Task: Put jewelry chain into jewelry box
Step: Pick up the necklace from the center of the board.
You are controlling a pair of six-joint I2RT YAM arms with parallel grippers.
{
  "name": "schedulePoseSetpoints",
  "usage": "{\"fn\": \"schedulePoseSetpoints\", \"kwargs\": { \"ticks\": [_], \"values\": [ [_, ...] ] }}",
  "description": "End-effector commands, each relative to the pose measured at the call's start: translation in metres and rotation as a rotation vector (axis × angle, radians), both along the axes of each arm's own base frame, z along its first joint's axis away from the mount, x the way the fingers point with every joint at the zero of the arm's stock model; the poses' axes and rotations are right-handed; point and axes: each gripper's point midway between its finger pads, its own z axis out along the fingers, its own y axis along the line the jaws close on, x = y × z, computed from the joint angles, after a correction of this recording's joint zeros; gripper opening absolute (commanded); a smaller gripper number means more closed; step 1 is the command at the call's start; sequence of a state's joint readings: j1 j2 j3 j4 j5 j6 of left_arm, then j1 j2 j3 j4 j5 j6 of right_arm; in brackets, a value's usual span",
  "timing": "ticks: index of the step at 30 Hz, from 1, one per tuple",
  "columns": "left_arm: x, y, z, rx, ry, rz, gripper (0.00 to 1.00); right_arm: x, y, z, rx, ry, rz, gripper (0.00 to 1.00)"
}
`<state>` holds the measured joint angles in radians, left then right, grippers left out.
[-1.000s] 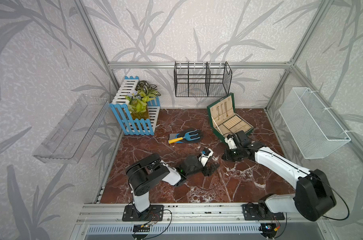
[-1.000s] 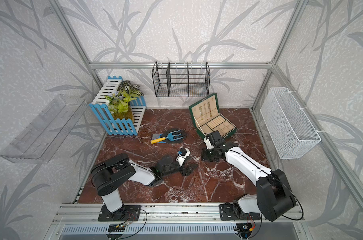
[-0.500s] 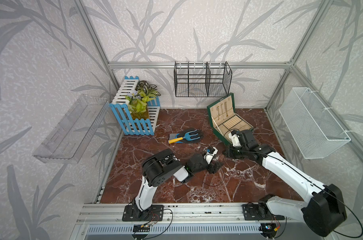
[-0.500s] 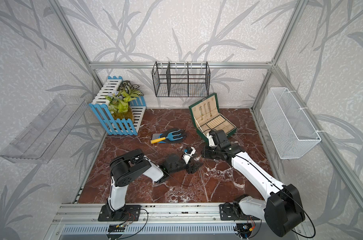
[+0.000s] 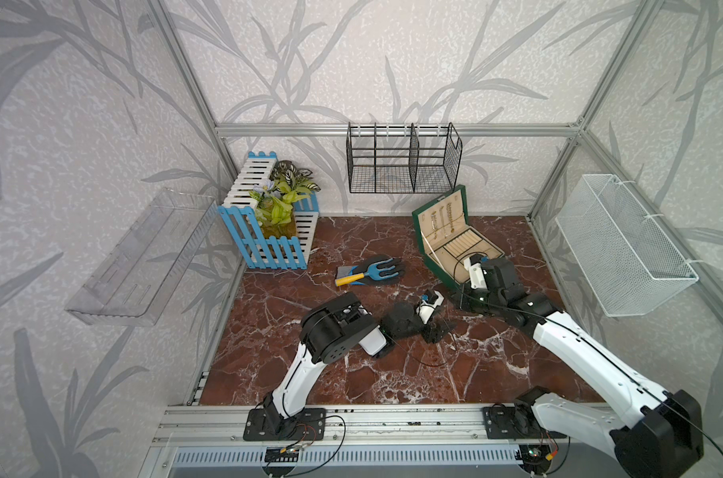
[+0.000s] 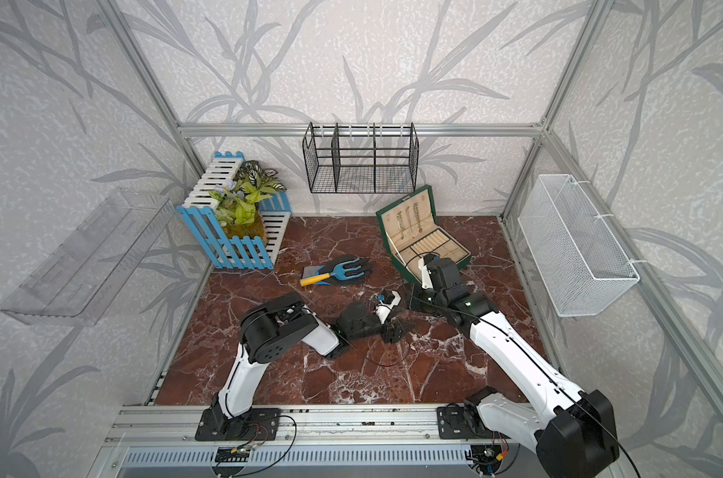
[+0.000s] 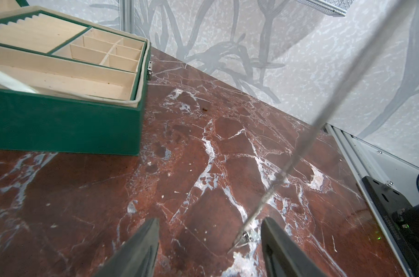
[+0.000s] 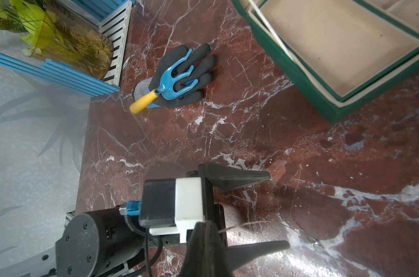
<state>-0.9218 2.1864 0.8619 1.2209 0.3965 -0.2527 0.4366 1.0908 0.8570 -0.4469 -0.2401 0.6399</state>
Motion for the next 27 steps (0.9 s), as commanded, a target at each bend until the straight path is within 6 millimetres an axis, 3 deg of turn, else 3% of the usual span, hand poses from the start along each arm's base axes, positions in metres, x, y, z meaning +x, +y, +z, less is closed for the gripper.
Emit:
{"fn": "schedulePoseSetpoints", "kwargs": {
  "ticks": [1, 27],
  "values": [
    [-0.005, -0.010, 0.001, -0.038, 0.012, -0.052, 0.66, 0.005, -0.007, 0.012, 0.008, -0.065, -0.050, 0.00],
    [-0.007, -0.024, -0.043, 0.018, 0.096, -0.110, 0.40, 0.008, -0.019, 0.043, 0.007, -0.172, -0.109, 0.00]
  ]
}}
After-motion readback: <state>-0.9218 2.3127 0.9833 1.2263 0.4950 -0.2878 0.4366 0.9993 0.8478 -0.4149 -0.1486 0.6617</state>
